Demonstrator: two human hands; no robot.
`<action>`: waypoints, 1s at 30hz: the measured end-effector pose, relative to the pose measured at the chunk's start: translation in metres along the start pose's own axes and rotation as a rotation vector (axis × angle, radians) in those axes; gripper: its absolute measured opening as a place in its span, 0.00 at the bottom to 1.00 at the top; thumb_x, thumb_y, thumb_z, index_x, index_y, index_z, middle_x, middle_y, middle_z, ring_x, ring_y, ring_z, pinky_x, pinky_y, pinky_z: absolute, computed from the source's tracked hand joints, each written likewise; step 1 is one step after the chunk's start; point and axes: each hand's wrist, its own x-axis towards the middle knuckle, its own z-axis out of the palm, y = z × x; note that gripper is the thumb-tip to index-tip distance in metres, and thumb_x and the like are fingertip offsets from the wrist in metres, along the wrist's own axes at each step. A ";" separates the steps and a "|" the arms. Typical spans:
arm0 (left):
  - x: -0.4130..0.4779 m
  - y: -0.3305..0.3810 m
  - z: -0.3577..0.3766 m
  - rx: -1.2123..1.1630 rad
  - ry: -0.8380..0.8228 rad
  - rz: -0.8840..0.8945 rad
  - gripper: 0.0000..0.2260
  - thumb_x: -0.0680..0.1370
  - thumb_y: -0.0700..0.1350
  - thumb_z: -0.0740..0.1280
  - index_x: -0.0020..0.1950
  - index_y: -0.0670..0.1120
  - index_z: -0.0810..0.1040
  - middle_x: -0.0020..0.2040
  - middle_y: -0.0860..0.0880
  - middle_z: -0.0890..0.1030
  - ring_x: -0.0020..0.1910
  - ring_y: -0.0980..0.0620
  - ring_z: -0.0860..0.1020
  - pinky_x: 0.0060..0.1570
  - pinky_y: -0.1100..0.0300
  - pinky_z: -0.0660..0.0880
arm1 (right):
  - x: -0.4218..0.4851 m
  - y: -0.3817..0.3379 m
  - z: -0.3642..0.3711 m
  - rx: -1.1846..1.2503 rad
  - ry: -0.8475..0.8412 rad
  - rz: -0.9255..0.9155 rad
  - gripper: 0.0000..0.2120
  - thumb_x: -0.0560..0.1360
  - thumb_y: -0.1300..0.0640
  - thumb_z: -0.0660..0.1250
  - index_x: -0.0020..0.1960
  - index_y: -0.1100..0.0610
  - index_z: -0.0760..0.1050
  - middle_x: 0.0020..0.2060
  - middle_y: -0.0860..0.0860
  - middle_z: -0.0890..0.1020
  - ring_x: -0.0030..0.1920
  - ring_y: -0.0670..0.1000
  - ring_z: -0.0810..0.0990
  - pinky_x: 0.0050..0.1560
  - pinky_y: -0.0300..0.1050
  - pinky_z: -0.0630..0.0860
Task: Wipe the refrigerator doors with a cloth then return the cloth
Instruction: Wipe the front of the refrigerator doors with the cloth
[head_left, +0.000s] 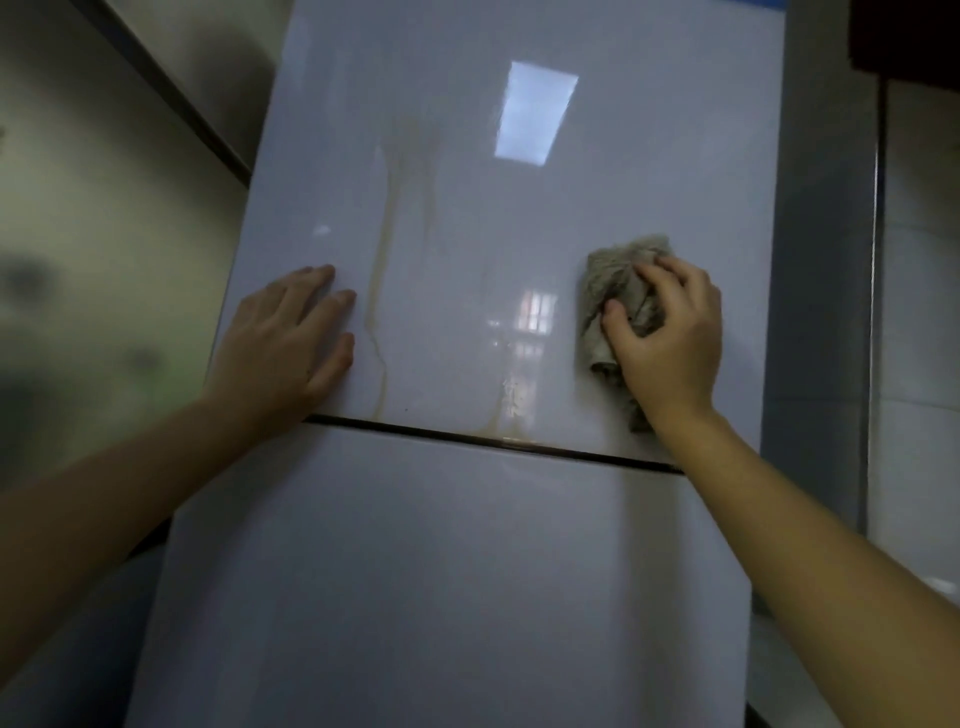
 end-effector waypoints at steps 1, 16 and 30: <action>0.001 0.001 0.000 0.002 -0.004 -0.002 0.25 0.80 0.56 0.53 0.70 0.42 0.73 0.73 0.39 0.71 0.71 0.37 0.70 0.66 0.43 0.68 | 0.002 -0.002 0.002 0.002 0.004 0.034 0.23 0.76 0.48 0.71 0.69 0.56 0.77 0.68 0.53 0.76 0.68 0.55 0.72 0.68 0.57 0.74; -0.031 0.026 0.006 -0.077 -0.008 -0.108 0.26 0.80 0.56 0.53 0.71 0.43 0.71 0.74 0.39 0.69 0.72 0.37 0.69 0.67 0.43 0.67 | -0.050 -0.006 -0.013 0.042 -0.096 -0.011 0.23 0.76 0.52 0.73 0.70 0.55 0.76 0.70 0.52 0.74 0.70 0.54 0.71 0.71 0.57 0.71; -0.054 0.016 0.017 -0.020 0.009 0.012 0.24 0.80 0.54 0.55 0.71 0.43 0.72 0.75 0.39 0.68 0.72 0.37 0.69 0.67 0.43 0.67 | -0.102 -0.023 -0.011 -0.008 -0.197 -0.195 0.23 0.74 0.51 0.75 0.68 0.55 0.78 0.67 0.54 0.76 0.66 0.56 0.74 0.66 0.49 0.71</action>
